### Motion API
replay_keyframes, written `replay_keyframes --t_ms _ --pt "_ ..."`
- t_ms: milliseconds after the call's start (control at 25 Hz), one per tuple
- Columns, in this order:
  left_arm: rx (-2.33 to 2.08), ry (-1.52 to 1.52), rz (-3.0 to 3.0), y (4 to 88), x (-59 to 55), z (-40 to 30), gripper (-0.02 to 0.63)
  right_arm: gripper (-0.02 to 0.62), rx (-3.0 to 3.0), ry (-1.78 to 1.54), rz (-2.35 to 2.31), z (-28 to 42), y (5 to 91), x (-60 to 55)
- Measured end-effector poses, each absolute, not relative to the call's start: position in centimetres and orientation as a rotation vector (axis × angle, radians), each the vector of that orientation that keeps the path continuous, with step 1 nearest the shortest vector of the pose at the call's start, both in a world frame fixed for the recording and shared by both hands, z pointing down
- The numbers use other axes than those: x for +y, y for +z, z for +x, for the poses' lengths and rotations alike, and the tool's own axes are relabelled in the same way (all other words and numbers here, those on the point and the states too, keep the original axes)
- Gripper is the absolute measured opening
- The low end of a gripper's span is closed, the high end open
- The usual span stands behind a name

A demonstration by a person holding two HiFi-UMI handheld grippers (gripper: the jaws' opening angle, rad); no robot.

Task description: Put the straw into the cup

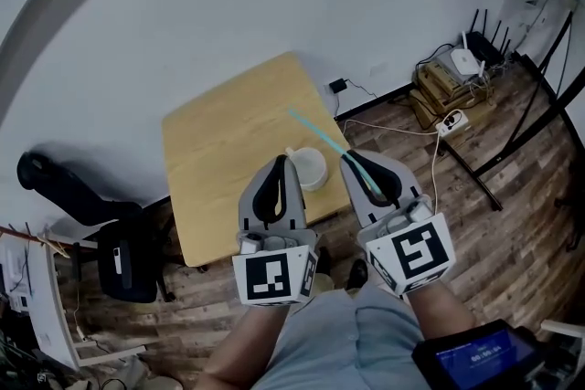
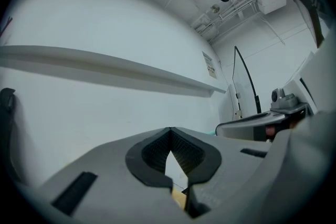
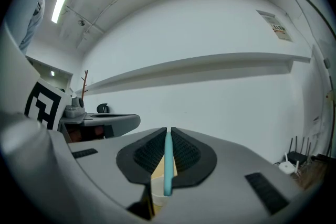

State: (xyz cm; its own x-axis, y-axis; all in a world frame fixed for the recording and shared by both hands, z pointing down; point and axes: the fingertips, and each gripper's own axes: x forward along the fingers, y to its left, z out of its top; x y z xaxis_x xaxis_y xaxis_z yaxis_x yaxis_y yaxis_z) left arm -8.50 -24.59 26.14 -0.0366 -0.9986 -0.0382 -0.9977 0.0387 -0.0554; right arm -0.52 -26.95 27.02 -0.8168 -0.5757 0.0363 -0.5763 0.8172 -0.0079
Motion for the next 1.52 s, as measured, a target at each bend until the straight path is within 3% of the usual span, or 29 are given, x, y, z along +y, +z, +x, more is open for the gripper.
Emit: replay_keyframes --t_ms 1520 --pt "2.483 -0.144 -2.352 43.5 -26.0 -14.0 -0.002 0.026 -2.618 0.374 0.787 -5.7 47.9 -27.4"
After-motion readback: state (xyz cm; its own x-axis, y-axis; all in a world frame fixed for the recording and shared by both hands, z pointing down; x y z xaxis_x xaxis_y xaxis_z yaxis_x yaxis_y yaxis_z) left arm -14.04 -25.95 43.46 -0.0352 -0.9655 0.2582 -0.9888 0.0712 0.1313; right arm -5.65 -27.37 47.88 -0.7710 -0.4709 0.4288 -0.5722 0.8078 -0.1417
